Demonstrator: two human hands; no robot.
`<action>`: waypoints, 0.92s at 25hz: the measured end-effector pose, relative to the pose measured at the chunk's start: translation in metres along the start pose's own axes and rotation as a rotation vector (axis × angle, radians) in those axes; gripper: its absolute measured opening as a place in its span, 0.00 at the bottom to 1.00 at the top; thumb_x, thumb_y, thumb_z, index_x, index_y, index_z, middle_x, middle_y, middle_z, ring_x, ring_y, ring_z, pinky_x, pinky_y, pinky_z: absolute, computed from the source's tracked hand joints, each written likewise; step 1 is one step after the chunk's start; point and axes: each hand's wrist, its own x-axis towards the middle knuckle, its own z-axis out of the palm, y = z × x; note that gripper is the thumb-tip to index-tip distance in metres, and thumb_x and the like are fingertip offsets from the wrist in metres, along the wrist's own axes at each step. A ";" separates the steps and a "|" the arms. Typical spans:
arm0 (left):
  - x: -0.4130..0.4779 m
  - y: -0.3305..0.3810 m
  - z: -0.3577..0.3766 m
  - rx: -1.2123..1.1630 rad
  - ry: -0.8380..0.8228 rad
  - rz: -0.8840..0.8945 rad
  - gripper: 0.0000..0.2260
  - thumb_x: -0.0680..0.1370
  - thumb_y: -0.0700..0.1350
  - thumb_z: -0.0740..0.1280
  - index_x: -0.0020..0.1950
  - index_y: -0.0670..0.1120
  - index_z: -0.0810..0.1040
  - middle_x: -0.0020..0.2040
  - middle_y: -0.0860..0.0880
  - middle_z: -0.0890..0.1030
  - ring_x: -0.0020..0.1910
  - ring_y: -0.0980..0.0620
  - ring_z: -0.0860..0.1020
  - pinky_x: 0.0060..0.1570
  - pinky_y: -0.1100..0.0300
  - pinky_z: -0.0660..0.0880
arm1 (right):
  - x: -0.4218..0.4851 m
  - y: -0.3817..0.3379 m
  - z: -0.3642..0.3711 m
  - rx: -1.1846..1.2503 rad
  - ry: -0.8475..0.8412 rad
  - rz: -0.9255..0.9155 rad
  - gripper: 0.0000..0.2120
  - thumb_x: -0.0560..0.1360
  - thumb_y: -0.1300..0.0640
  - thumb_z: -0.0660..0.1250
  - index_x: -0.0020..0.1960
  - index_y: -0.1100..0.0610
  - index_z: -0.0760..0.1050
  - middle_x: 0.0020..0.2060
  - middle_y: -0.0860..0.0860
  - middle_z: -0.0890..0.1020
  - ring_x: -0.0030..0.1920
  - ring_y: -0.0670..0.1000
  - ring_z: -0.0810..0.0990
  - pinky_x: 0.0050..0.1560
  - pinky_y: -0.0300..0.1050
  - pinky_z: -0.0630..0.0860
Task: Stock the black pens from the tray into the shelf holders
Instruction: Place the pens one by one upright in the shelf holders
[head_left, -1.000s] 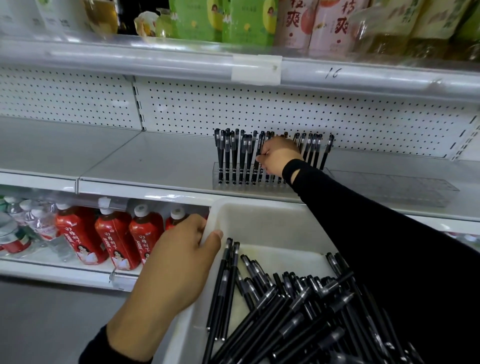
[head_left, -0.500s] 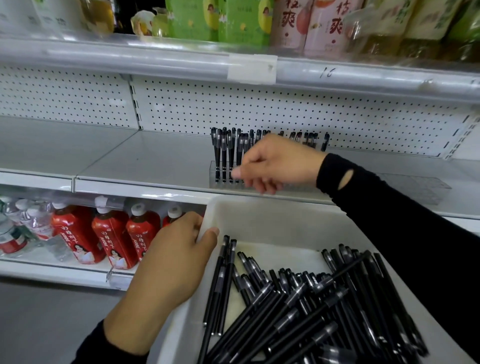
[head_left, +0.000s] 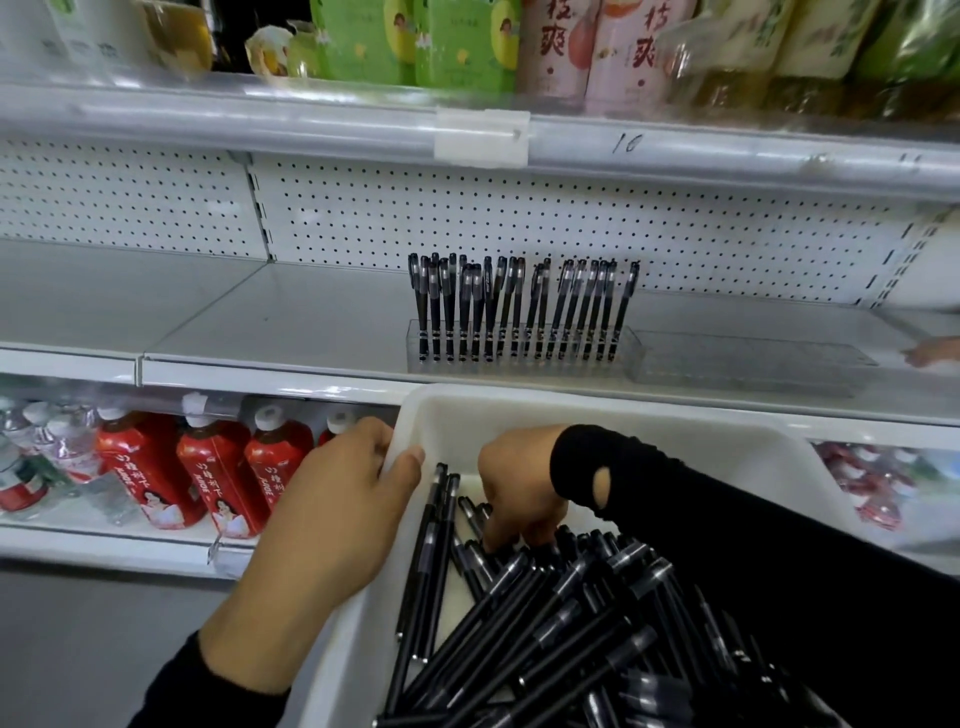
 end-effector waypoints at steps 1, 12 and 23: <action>0.000 0.000 0.000 0.000 -0.003 0.001 0.07 0.80 0.54 0.63 0.49 0.53 0.77 0.39 0.52 0.83 0.39 0.56 0.81 0.41 0.51 0.79 | -0.002 0.003 -0.002 0.077 0.013 -0.002 0.17 0.76 0.47 0.71 0.35 0.58 0.80 0.30 0.51 0.84 0.30 0.49 0.79 0.41 0.44 0.80; 0.003 -0.003 0.001 -0.031 -0.012 -0.008 0.07 0.80 0.54 0.63 0.48 0.53 0.77 0.37 0.51 0.83 0.36 0.55 0.81 0.39 0.53 0.77 | -0.063 0.065 -0.100 0.983 0.661 -0.231 0.10 0.77 0.57 0.70 0.55 0.63 0.79 0.42 0.56 0.87 0.43 0.52 0.86 0.41 0.39 0.82; 0.003 -0.001 0.000 -0.024 0.010 -0.011 0.08 0.80 0.53 0.63 0.44 0.52 0.76 0.32 0.52 0.79 0.30 0.58 0.76 0.30 0.61 0.66 | 0.058 0.092 -0.111 0.269 1.112 0.191 0.08 0.79 0.57 0.66 0.52 0.61 0.80 0.49 0.58 0.83 0.49 0.58 0.81 0.55 0.51 0.80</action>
